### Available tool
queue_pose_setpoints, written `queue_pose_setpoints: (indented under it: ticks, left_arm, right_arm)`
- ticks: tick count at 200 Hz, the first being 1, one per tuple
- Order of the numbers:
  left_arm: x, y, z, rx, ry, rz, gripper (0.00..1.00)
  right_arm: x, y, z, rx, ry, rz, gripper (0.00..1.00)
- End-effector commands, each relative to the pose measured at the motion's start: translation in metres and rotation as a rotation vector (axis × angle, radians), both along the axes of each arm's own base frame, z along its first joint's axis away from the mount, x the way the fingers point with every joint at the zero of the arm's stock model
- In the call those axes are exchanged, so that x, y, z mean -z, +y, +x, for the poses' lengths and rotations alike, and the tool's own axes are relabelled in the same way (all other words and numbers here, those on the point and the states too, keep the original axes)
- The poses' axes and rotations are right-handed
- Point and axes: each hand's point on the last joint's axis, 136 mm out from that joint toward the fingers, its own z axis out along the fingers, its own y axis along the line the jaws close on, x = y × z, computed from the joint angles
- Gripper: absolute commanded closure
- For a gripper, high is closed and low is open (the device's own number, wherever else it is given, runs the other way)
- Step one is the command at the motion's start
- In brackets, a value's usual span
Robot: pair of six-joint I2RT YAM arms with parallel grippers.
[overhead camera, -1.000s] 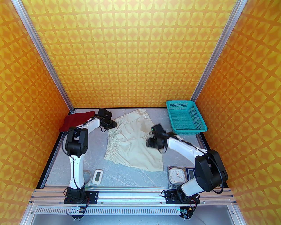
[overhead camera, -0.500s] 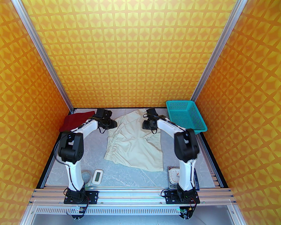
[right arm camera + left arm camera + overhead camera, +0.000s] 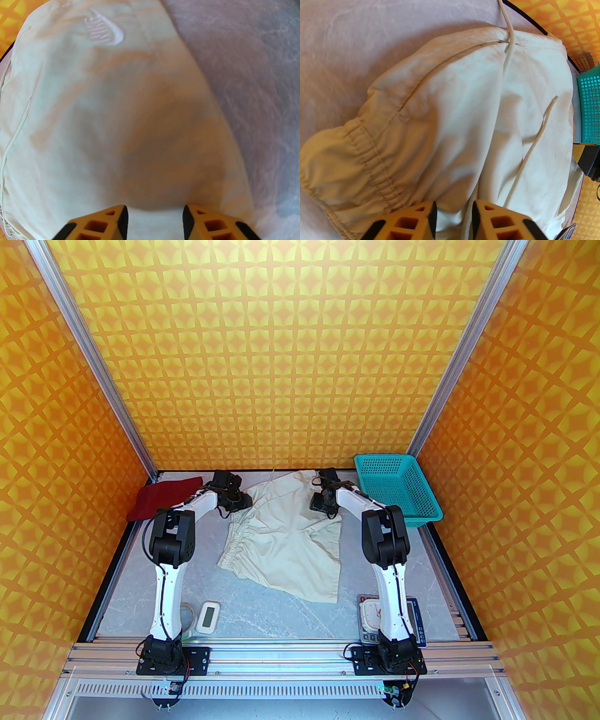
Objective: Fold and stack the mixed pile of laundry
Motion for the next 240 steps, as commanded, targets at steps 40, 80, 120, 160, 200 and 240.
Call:
queue_pose_setpoints:
  ticks: [40,80,120,160,200,240]
  left_arm:
    - [-0.100,0.021,-0.050,-0.028,-0.116,0.044,0.46]
    - [-0.102,0.051,-0.142,-0.095,-0.062,0.112,0.35]
    - [-0.058,0.068,-0.226,-0.136,0.085,0.123,0.27]
    - [-0.029,0.073,-0.252,-0.193,0.170,0.091,0.26]
    - [-0.012,0.073,-0.256,-0.241,0.223,0.072,0.22]
    - [0.002,0.075,-0.264,-0.301,0.277,0.047,0.32]
  right_arm:
    - [-0.073,-0.002,-0.047,0.007,-0.071,0.079,0.52]
    - [-0.080,-0.003,-0.159,0.024,-0.014,0.245,0.43]
    - [-0.063,-0.004,-0.266,0.094,0.121,0.412,0.32]
    - [-0.040,-0.010,-0.328,0.184,0.262,0.466,0.32]
    - [-0.018,-0.010,-0.355,0.196,0.366,0.443,0.33]
    - [-0.013,0.003,-0.366,0.189,0.385,0.470,0.37]
